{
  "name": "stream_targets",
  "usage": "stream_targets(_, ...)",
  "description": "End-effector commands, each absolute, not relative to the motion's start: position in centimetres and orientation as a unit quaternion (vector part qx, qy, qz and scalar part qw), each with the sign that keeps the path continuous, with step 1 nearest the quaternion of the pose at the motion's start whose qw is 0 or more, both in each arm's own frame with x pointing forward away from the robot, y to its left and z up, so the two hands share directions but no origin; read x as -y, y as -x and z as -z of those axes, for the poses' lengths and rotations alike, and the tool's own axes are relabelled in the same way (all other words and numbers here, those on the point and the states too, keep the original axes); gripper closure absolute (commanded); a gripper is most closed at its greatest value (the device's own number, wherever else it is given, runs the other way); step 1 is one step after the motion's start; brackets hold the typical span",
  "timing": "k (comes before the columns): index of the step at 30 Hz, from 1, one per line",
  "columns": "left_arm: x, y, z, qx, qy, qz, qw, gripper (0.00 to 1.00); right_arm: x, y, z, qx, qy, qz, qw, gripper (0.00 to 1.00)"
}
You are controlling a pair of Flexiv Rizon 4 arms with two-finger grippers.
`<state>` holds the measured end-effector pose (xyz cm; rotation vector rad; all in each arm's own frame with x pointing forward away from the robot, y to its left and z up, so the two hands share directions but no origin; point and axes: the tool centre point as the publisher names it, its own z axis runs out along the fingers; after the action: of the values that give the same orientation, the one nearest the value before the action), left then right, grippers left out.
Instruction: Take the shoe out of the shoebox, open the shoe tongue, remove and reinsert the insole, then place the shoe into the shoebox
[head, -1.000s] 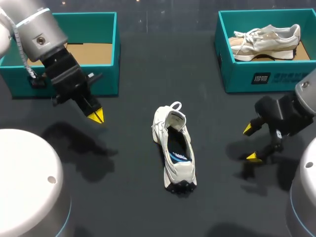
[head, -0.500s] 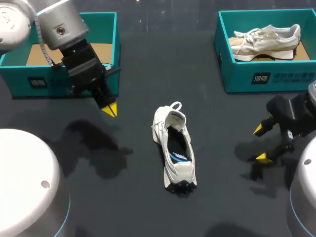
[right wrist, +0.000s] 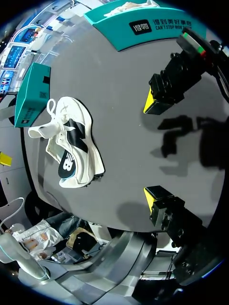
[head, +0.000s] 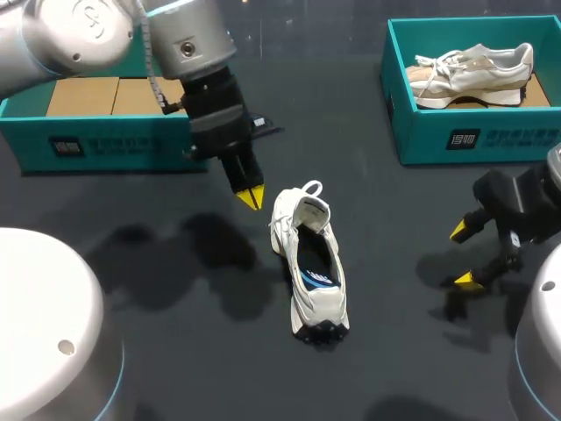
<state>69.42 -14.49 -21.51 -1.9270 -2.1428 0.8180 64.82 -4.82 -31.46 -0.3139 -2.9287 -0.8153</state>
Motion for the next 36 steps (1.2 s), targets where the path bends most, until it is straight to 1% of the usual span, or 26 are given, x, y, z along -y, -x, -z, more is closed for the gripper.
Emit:
stream_targets(1,15.2,-69.9,21.6,0.709,0.652,-0.248,0.105,1.0,4.9,-64.6,31.4,0.958,0.103,0.266,0.041,0.0)
stream_targets(6,15.2,-69.9,21.6,0.709,0.652,-0.248,0.105,1.0,4.9,-64.6,31.4,0.958,0.103,0.266,0.041,0.0)
stream_targets(10,16.2,-69.1,23.7,0.709,0.657,-0.229,0.113,1.0,4.9,-64.6,31.4,0.958,0.103,0.266,0.041,0.0)
stream_targets(17,17.8,-68.4,25.5,0.689,0.678,-0.228,0.121,1.0,4.9,-64.6,31.4,0.958,0.103,0.266,0.041,0.0)
stream_targets(25,17.8,-68.4,25.5,0.689,0.678,-0.228,0.121,1.0,4.9,-64.6,31.4,0.958,0.103,0.266,0.041,0.0)
stream_targets(36,20.7,-66.6,28.4,0.659,0.707,-0.216,0.137,1.0,4.9,-64.6,31.4,0.958,0.103,0.266,0.041,0.0)
